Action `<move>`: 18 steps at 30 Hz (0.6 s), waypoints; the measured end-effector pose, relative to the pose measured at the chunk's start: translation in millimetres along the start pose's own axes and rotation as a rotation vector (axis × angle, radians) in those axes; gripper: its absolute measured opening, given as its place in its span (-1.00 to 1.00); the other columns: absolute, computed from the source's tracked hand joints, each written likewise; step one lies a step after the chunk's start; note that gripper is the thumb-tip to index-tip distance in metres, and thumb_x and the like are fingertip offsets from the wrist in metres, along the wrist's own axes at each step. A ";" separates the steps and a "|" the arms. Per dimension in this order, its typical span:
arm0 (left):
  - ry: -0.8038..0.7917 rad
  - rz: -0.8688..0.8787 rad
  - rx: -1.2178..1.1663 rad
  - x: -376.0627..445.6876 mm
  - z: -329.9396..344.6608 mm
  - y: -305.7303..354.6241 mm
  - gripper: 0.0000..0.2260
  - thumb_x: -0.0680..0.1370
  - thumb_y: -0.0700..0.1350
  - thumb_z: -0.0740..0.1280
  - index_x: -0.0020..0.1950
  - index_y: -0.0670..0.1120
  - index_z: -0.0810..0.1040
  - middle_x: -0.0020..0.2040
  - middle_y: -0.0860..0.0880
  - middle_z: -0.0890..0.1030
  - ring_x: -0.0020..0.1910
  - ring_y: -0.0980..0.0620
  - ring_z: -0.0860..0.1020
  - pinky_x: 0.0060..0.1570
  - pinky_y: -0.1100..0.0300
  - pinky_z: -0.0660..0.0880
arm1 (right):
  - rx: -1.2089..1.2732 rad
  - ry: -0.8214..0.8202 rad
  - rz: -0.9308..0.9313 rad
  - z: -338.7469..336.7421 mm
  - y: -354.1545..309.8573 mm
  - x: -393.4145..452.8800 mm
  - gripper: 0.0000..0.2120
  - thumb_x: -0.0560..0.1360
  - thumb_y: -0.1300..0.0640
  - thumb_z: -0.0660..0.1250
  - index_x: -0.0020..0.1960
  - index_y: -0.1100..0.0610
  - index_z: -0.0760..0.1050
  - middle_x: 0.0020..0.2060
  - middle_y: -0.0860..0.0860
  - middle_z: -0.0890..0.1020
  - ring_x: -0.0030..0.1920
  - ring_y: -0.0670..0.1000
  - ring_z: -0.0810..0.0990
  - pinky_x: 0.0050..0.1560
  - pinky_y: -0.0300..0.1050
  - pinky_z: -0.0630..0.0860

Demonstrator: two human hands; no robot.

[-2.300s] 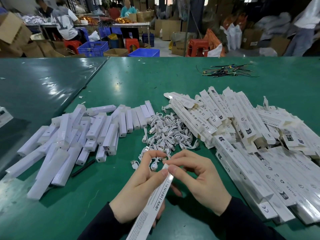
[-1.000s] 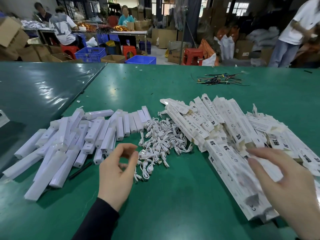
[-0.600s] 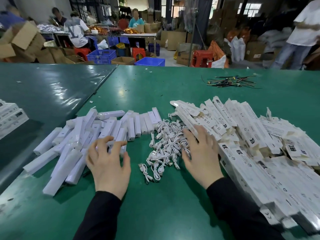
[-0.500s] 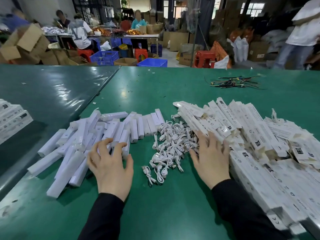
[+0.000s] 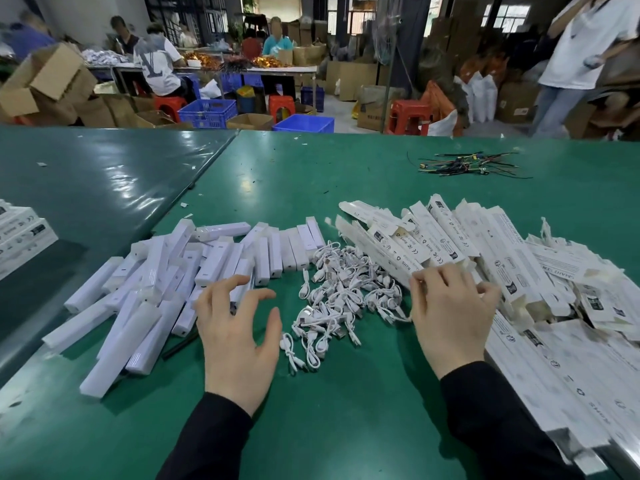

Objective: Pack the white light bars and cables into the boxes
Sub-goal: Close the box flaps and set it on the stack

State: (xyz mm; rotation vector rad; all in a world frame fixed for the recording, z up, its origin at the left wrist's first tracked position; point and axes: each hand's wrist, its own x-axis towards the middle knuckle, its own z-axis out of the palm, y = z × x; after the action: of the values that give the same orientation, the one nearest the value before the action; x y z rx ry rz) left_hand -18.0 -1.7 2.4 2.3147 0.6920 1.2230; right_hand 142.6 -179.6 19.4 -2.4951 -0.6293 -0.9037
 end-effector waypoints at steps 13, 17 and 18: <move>-0.354 -0.712 -1.388 11.2 -21.7 21.0 -0.10 0.05 0.17 0.68 0.27 -0.16 0.50 0.14 -0.19 0.66 0.11 -0.14 0.65 -0.06 0.13 0.62 | 1.487 -1.127 0.573 -34.7 -69.2 -45.0 -0.85 0.56 0.17 0.32 -0.04 0.18 0.65 -0.20 0.01 0.65 -0.28 -0.09 0.55 -0.27 -0.28 0.47; -0.351 -0.728 -1.337 9.0 -16.3 19.2 -0.28 -0.02 0.10 0.71 0.06 -0.13 0.66 0.00 -0.21 0.69 -0.09 -0.12 0.70 -0.19 0.11 0.64 | 1.429 -1.071 0.362 -37.9 -68.8 -45.0 -0.77 0.48 0.03 0.44 -0.02 0.19 0.67 -0.24 -0.03 0.63 -0.29 -0.14 0.52 -0.30 -0.35 0.40; -0.359 -0.724 -1.305 7.9 -15.0 18.9 -0.34 -0.03 0.10 0.71 -0.01 -0.10 0.70 -0.03 -0.20 0.70 -0.14 -0.10 0.70 -0.24 0.12 0.63 | 1.409 -1.059 0.343 -37.5 -69.0 -46.2 -0.76 0.42 0.03 0.47 -0.03 0.19 0.67 -0.25 -0.02 0.64 -0.29 -0.13 0.53 -0.29 -0.33 0.43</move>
State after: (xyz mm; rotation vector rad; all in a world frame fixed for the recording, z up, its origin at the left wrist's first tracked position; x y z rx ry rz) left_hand -22.6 -9.5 26.1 0.9831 0.3340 0.5481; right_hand 55.5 -155.3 30.0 -1.4132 -0.6910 0.8737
